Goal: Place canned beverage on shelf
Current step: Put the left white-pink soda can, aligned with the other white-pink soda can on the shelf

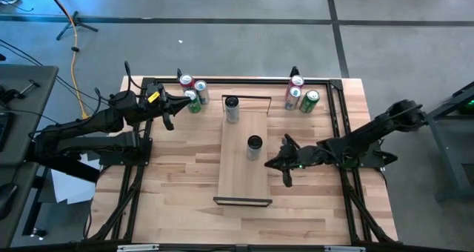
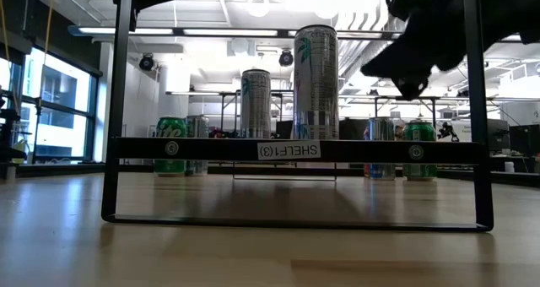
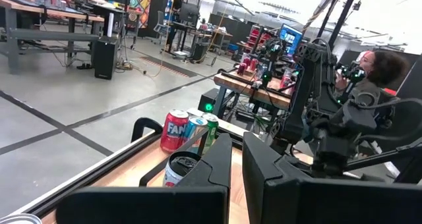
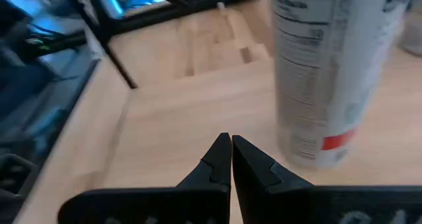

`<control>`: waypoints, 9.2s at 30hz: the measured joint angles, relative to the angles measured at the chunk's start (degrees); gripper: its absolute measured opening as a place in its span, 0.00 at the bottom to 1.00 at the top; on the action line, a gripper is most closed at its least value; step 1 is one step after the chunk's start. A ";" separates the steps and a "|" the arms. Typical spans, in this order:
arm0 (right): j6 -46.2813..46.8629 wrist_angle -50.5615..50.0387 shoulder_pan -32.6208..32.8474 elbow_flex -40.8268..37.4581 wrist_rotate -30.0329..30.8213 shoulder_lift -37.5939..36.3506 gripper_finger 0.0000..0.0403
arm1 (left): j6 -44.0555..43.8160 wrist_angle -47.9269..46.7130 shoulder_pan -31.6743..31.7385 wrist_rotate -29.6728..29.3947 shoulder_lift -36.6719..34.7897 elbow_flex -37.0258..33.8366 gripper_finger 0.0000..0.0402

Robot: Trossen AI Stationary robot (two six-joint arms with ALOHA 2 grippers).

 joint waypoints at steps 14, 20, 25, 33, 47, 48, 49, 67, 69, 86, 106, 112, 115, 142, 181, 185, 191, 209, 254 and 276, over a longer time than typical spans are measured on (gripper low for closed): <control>0.14 15.06 -1.26 0.21 3.46 10.73 0.00 | 0.00 0.02 0.00 -0.10 0.02 0.02 0.00; 0.36 17.76 -1.89 0.21 3.51 12.60 0.00 | 0.00 0.02 0.00 -0.17 0.00 0.02 0.00; 0.44 17.76 -3.39 0.21 3.53 12.62 0.00 | 0.01 0.02 0.01 -0.23 0.01 0.01 0.00; 0.81 17.76 -6.14 0.21 3.25 12.62 0.00 | 0.02 0.02 0.02 -0.24 0.00 0.00 0.00; -2.23 13.18 -9.40 5.34 1.90 12.64 0.00 | 0.05 0.01 0.02 -0.24 0.02 0.01 0.00; -2.61 11.34 -9.40 6.29 1.88 12.64 0.00 | 0.04 0.02 0.02 -0.23 0.01 0.01 0.00; -2.70 9.81 -9.38 7.11 1.84 12.64 0.00 | 0.05 0.02 0.00 -0.22 0.02 0.01 0.00; -0.08 6.92 -9.89 8.32 11.31 12.64 0.00 | 0.70 -0.05 0.02 -0.22 0.01 0.01 0.00; -0.13 6.94 -10.42 8.32 11.03 12.64 0.00 | 0.70 -0.05 0.00 -0.22 0.01 0.00 0.00; -0.13 7.03 -15.95 8.27 10.61 12.62 0.00 | 0.61 -0.05 0.01 -0.22 0.01 0.00 0.00; 0.91 7.51 -19.63 8.25 9.44 12.62 0.00 | 0.61 -0.05 0.02 -0.22 0.01 0.01 0.00; -4.85 3.73 -18.20 8.25 3.28 11.75 0.00 | 0.61 -0.05 0.01 -0.22 0.01 0.01 0.00; -4.65 -2.54 -17.96 8.21 5.44 10.75 0.00 | 1.03 -0.05 0.02 -0.22 0.00 0.02 0.00; -4.22 -4.13 -24.35 8.23 8.23 9.93 0.00 | 1.07 -0.07 0.02 -0.63 0.01 0.01 0.00; -10.43 -15.35 -19.85 20.49 5.63 15.05 0.00 | 0.69 -0.07 0.01 -0.61 0.00 0.01 0.00; -10.27 -17.46 -19.76 20.51 5.68 14.82 0.00 | 0.68 -0.05 0.02 -0.61 0.00 0.00 0.00; -10.67 -18.98 -19.86 20.51 7.05 14.79 0.00 | 0.63 -0.07 0.00 -0.61 0.01 0.02 0.00; -10.71 -14.57 -22.98 20.51 7.99 14.77 0.00 | 0.57 -0.07 0.00 -0.61 0.02 0.00 0.00; -18.75 -20.75 -25.12 20.45 11.43 14.28 0.00 | 0.61 -0.06 0.02 -0.61 0.00 0.02 0.00; -18.14 -15.68 -25.51 20.45 10.98 14.30 0.00 | 0.60 -0.05 0.01 -0.61 0.02 0.01 0.00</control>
